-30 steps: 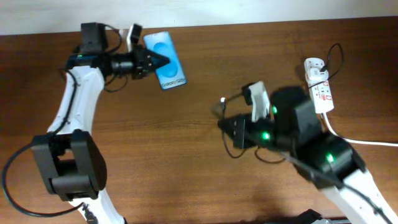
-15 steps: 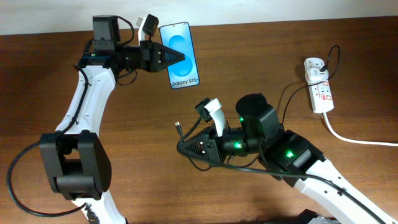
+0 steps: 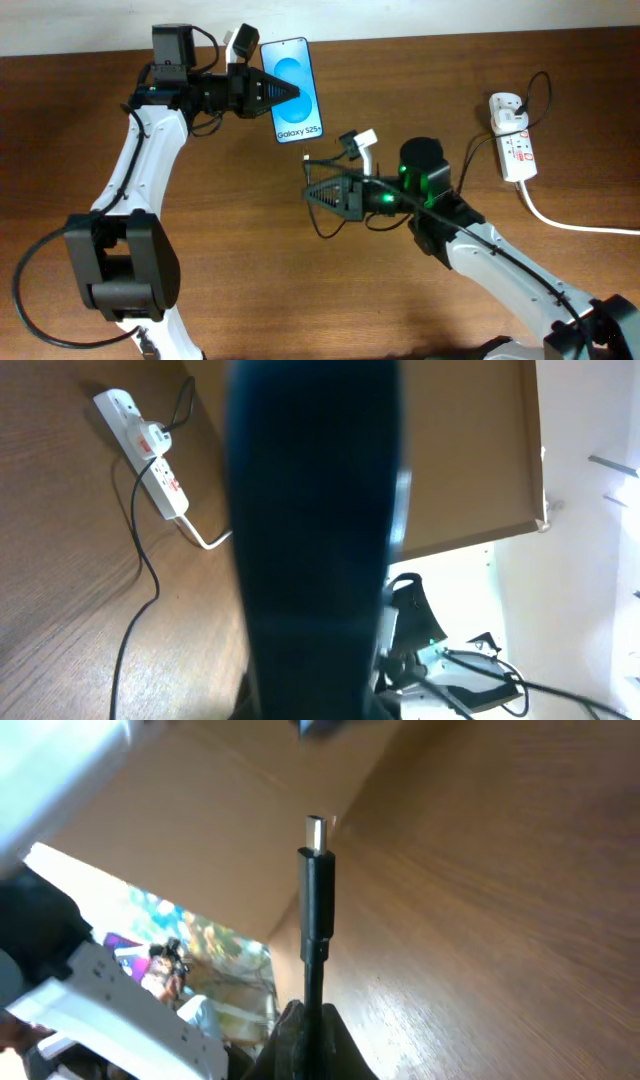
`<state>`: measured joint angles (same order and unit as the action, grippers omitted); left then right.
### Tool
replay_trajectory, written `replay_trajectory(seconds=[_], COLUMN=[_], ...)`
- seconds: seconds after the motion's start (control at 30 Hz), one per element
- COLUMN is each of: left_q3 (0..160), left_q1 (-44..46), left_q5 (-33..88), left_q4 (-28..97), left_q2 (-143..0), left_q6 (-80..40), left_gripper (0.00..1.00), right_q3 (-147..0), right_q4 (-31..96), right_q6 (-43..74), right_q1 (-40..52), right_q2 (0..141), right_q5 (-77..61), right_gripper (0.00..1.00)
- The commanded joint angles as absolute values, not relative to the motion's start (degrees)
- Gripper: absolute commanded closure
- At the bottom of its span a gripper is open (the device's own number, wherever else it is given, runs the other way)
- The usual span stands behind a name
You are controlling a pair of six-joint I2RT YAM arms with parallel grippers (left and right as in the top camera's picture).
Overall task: Plug charger to phone and switch on socket
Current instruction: 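Raise the cable end up to the phone's bottom port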
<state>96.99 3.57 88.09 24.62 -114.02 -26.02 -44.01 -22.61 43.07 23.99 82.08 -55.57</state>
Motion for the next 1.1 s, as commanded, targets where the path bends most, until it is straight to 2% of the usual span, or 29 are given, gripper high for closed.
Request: replay_trajectory(seconds=[0.0,0.13,0.33,0.47,0.77,0.87,1.07], left_q3=[97.9,97.9,97.9,97.9,97.8,97.8,97.8], left_q1=[3.7,3.7,5.5,5.6,5.6,5.6,5.6], left_q5=[90.2,90.2,90.2,90.2,90.2,90.2,90.2], left_q4=[24.4,24.2,24.0,24.0,24.1,24.0,24.1], left_q2=[-112.7,-112.7,-112.7,-112.7,-112.7,-112.7,-112.7], left_q6=[-25.2,-25.2,-24.9,-23.0,-22.6,-22.6,-22.7], left_gripper=[1.00,1.00,1.00,1.00,1.00,1.00,1.00], right_q3=[-44.3,-44.4,-45.5,-45.5,-48.4,-48.4,-48.7], right_q4=[-28.5,-30.1,-30.0,-23.3,-23.3,-17.6,-17.3], right_q6=[50.1,60.6,60.1,48.4,43.7,32.7,31.9], right_q1=[22.4,22.4,22.4,22.5,22.4,20.8,19.1], right_q2=[82.1,83.9,85.0,85.0,84.1,84.1,84.1], right_q5=[-59.6,-60.0,-60.1,-64.0,-64.6,-61.7,-62.7], right_gripper=[0.96,0.96,0.96,0.96,0.96,0.96,0.96])
